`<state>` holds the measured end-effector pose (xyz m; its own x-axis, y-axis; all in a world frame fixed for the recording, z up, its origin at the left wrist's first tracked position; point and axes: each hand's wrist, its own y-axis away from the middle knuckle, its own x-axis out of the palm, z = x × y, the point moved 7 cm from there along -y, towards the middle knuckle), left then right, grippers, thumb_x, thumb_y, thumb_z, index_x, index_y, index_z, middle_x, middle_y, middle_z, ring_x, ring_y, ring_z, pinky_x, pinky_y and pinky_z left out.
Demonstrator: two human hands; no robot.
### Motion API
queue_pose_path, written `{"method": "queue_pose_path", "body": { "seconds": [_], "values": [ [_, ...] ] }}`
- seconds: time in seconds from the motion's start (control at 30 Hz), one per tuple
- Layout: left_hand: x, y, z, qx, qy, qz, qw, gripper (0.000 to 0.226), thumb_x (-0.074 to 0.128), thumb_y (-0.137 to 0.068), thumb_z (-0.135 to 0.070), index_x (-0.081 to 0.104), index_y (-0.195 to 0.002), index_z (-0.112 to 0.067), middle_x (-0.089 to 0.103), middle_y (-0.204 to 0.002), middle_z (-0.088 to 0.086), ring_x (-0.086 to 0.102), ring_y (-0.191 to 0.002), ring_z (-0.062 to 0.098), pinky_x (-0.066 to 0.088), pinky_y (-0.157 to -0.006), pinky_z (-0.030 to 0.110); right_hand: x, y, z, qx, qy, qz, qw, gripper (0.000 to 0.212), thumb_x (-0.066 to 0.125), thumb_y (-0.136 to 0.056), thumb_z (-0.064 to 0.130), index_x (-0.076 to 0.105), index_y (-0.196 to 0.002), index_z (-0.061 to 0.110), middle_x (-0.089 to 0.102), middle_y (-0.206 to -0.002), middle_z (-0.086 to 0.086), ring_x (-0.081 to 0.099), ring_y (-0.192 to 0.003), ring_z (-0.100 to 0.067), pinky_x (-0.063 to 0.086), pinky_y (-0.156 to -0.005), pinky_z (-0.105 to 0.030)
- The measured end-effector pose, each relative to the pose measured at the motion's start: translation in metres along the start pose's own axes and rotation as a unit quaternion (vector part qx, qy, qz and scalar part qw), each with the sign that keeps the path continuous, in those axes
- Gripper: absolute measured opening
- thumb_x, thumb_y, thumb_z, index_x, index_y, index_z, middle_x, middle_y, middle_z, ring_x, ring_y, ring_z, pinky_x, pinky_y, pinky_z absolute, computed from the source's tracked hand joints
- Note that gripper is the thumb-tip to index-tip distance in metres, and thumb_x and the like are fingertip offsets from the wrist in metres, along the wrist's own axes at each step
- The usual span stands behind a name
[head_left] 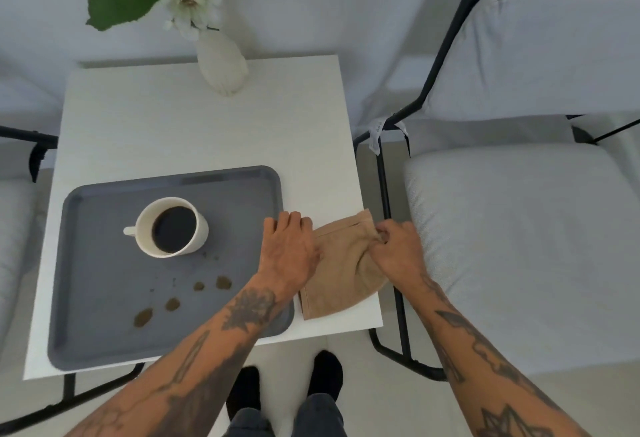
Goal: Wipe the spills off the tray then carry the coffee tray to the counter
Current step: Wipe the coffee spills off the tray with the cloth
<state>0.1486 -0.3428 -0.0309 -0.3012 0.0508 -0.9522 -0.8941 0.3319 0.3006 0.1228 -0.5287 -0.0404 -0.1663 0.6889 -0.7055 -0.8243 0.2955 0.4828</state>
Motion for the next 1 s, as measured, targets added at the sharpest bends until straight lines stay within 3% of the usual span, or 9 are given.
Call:
{"method": "queue_pose_path", "body": {
  "seconds": [0.07,0.17,0.23,0.3,0.37,0.47,0.73,0.87,1.0],
  "values": [
    [0.000,-0.004,-0.001,-0.014,0.026,0.017,0.999,0.037,0.049,-0.093,-0.044,0.057,-0.113,-0.014,0.054,-0.115,0.005,0.045,-0.109,0.026,0.024,-0.087,0.038,-0.004,0.001,0.000,-0.017,-0.039,-0.008,0.999,0.017,0.058,-0.082,0.002,0.059,-0.091,0.016,0.052,-0.108,-0.010,0.045,-0.083,-0.009,0.034,-0.063,-0.007],
    [-0.003,0.003,-0.007,-0.011,0.151,-0.004,0.988,0.024,0.049,-0.083,-0.036,0.060,-0.094,-0.017,0.058,-0.098,0.001,0.049,-0.098,0.025,0.020,-0.080,0.033,-0.011,0.015,0.011,-0.044,-0.099,-0.009,0.994,0.018,0.056,-0.083,0.003,0.050,-0.080,0.019,0.054,-0.088,0.000,0.046,-0.072,-0.007,0.036,-0.062,-0.012],
    [-0.011,0.020,-0.006,-0.042,0.305,0.006,0.951,0.007,0.050,-0.081,-0.032,0.051,-0.085,-0.027,0.057,-0.083,-0.007,0.051,-0.087,0.020,0.034,-0.080,0.031,-0.017,0.030,0.018,-0.049,-0.144,0.001,0.988,0.020,0.052,-0.087,0.003,0.046,-0.080,0.020,0.052,-0.076,0.002,0.046,-0.067,-0.009,0.038,-0.059,-0.018],
    [-0.020,0.049,-0.002,-0.099,0.446,0.031,0.889,0.010,0.054,-0.086,-0.025,0.046,-0.084,-0.031,0.056,-0.073,-0.008,0.052,-0.069,0.016,0.043,-0.059,0.025,-0.026,0.050,0.026,-0.053,-0.175,0.007,0.983,0.013,0.049,-0.091,0.005,0.048,-0.088,0.018,0.054,-0.075,-0.001,0.050,-0.066,-0.009,0.043,-0.056,-0.021],
    [-0.036,0.084,0.010,-0.137,0.520,0.005,0.843,0.017,0.060,-0.090,-0.017,0.050,-0.088,-0.031,0.060,-0.071,-0.001,0.054,-0.061,0.017,0.045,-0.051,0.026,-0.035,0.073,0.040,-0.067,-0.199,0.013,0.978,0.015,0.048,-0.095,0.006,0.049,-0.093,0.020,0.057,-0.075,0.001,0.052,-0.061,-0.001,0.045,-0.052,-0.020],
    [-0.060,0.138,0.043,-0.166,0.570,-0.049,0.803,0.024,0.068,-0.090,-0.011,0.059,-0.087,-0.033,0.066,-0.079,-0.003,0.059,-0.066,0.014,0.051,-0.057,0.028,-0.035,0.112,0.079,-0.110,-0.230,0.063,0.965,0.022,0.049,-0.096,0.004,0.051,-0.101,0.025,0.064,-0.080,0.007,0.060,-0.065,0.004,0.047,-0.055,-0.013],
    [-0.061,0.222,0.177,-0.279,0.546,-0.082,0.786,0.021,0.069,-0.075,-0.035,0.064,-0.091,-0.048,0.071,-0.094,-0.020,0.066,-0.090,0.003,0.055,-0.074,0.018,0.077,0.168,0.154,-0.107,-0.258,0.170,0.945,0.038,0.055,-0.093,0.002,0.057,-0.106,0.038,0.069,-0.103,0.026,0.065,-0.099,0.003,0.052,-0.084,-0.014],
    [-0.020,0.194,0.232,-0.310,0.477,-0.067,0.820,0.034,0.067,-0.084,-0.041,0.055,-0.115,-0.036,0.063,-0.109,-0.020,0.063,-0.095,0.007,0.059,-0.083,0.036,0.141,0.144,0.159,-0.059,-0.231,0.111,0.965,0.030,0.060,-0.091,0.008,0.058,-0.108,0.033,0.068,-0.105,0.017,0.065,-0.097,0.000,0.055,-0.088,-0.021],
    [0.014,0.183,0.243,-0.360,0.311,-0.145,0.867,0.050,0.059,-0.094,-0.038,0.045,-0.137,-0.018,0.052,-0.137,0.009,0.054,-0.120,0.028,0.046,-0.096,0.043,0.154,0.119,0.144,-0.095,-0.079,-0.023,0.992,0.035,0.062,-0.090,0.018,0.053,-0.124,0.019,0.053,-0.123,0.003,0.054,-0.110,-0.014,0.052,-0.092,-0.033]
  ]
}}
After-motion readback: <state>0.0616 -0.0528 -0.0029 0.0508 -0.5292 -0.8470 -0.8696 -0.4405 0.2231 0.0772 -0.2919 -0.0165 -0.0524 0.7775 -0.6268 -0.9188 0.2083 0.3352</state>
